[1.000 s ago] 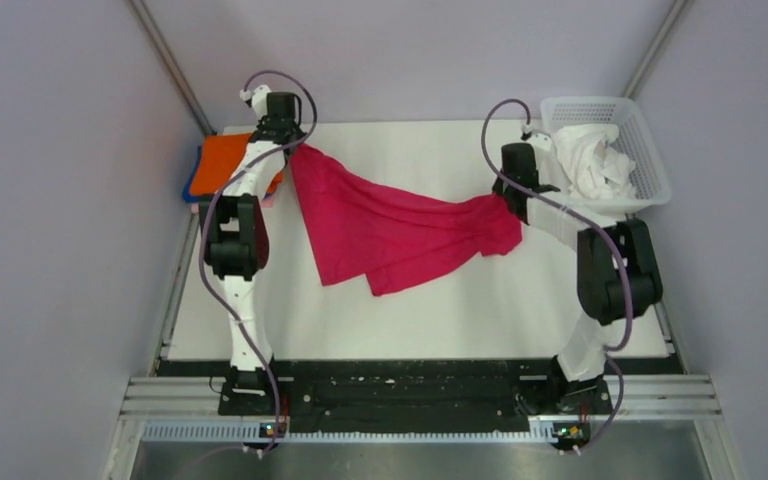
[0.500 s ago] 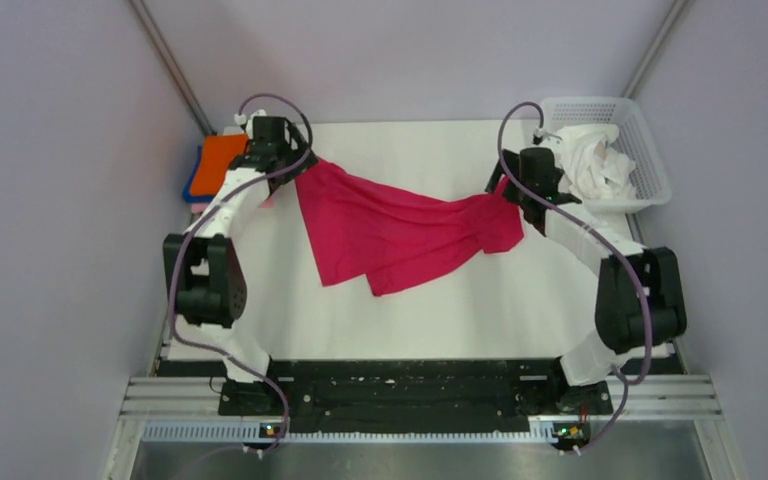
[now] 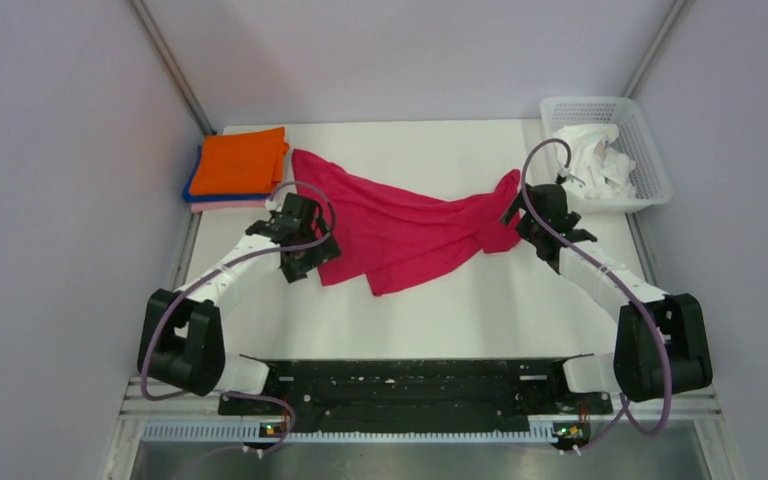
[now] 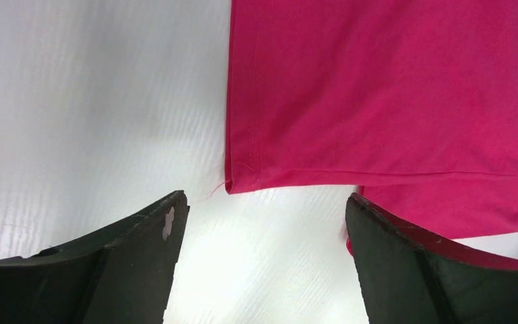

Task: Fold and stack the t-shirts
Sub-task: Flatten out the tshirt

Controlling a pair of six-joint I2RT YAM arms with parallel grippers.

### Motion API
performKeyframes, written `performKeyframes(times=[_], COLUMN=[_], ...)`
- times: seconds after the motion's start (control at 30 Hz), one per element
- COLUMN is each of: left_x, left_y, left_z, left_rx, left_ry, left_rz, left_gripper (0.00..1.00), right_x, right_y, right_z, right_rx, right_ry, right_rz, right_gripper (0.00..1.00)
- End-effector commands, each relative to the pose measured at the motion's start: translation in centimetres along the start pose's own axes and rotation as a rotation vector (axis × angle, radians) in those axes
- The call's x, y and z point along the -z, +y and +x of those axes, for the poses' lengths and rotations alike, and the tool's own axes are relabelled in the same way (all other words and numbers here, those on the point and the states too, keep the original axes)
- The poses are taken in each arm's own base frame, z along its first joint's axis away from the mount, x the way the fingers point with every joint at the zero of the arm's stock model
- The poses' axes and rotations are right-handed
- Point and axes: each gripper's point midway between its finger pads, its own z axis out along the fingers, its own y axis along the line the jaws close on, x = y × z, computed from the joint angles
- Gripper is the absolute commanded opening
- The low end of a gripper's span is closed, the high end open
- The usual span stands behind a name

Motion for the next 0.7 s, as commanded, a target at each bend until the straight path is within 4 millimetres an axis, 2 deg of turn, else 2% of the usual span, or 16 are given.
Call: performKeyframes(times=[0.0,0.2,0.3,0.5,0.6,0.67], left_x=[-1.3,-3.7,-4.4,-5.7,-6.4,-6.6], left_y=[-0.5,0.7,1.5,1.7,1.9,1.6], left_z=[1.1,2.8,3.4,3.3,2.8,2.6], left_rx=[0.066,0.076,0.089,0.097,0.080,0.068], left_ry=[0.034,0.107,0.118,0.109,0.098,0.098], left_rz=[-0.019,-0.099,-0.138,-0.160,-0.191,-0.188], left_gripper=[0.88,0.68,0.63,0.49,0.39,0.27], right_x=[-0.2,-0.5,-0.6,-1.0,-1.1,-1.2], right_y=[0.1,-1.0,-1.3,-1.3,-1.6,-1.7], right_z=[-0.7,-0.1,0.3,1.0,1.4,1.7], right_rx=[-0.069,-0.072,-0.073,-0.067,-0.061,-0.061], right_ry=[-0.029,-0.030,-0.027,-0.008,0.006,0.010], right_rz=[0.008,0.047,0.055,0.053,0.063,0.066], right_gripper=[0.93,0.89,0.88,0.85,0.81,0.79])
